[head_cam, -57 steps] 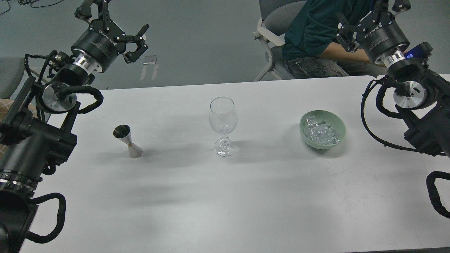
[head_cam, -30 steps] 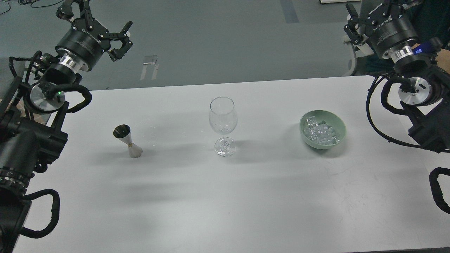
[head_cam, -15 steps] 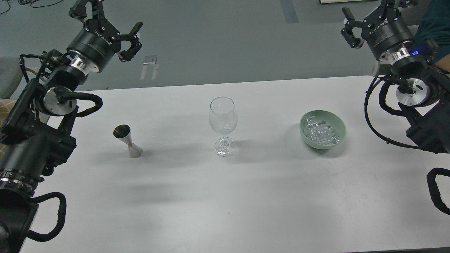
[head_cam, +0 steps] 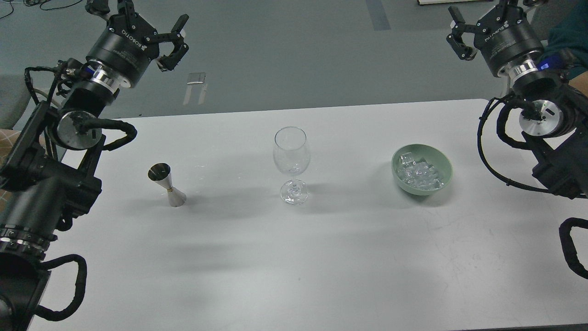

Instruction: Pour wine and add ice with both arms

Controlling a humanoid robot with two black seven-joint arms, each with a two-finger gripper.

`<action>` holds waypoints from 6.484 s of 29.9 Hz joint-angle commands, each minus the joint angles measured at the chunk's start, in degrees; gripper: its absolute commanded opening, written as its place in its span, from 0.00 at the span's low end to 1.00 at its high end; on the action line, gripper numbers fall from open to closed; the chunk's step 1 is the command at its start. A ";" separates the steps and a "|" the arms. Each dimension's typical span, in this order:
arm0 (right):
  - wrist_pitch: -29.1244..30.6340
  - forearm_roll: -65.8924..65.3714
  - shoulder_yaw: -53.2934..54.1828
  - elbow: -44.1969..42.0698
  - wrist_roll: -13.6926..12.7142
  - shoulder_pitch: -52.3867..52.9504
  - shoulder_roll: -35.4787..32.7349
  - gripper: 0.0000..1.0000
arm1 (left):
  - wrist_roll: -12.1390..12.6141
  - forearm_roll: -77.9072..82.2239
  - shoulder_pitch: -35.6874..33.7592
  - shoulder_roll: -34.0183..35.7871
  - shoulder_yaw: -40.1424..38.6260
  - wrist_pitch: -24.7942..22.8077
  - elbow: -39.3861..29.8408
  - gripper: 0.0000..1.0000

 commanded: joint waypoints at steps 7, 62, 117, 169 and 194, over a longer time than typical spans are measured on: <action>0.00 -0.08 0.00 0.00 0.09 0.10 -0.03 1.00 | 0.97 -0.64 -0.13 0.27 -0.76 0.37 -0.83 0.98; 0.00 -0.61 -0.26 -0.09 0.09 -0.08 -0.47 1.00 | 22.15 -20.07 66.04 -12.03 -33.01 11.79 -45.48 0.98; -0.93 -0.61 -1.84 -0.35 0.00 -0.61 -1.18 1.00 | 18.11 -13.21 44.96 -19.59 -27.65 15.75 -17.19 0.98; -0.93 -0.61 -1.93 -0.26 -0.09 -0.61 -1.26 1.00 | 13.98 -12.25 35.46 -19.59 -27.12 13.91 -5.58 0.56; -1.02 -0.61 -1.93 -0.26 -0.09 -0.69 -1.97 1.00 | 13.72 -12.51 35.20 -19.59 -27.30 9.77 -2.86 0.30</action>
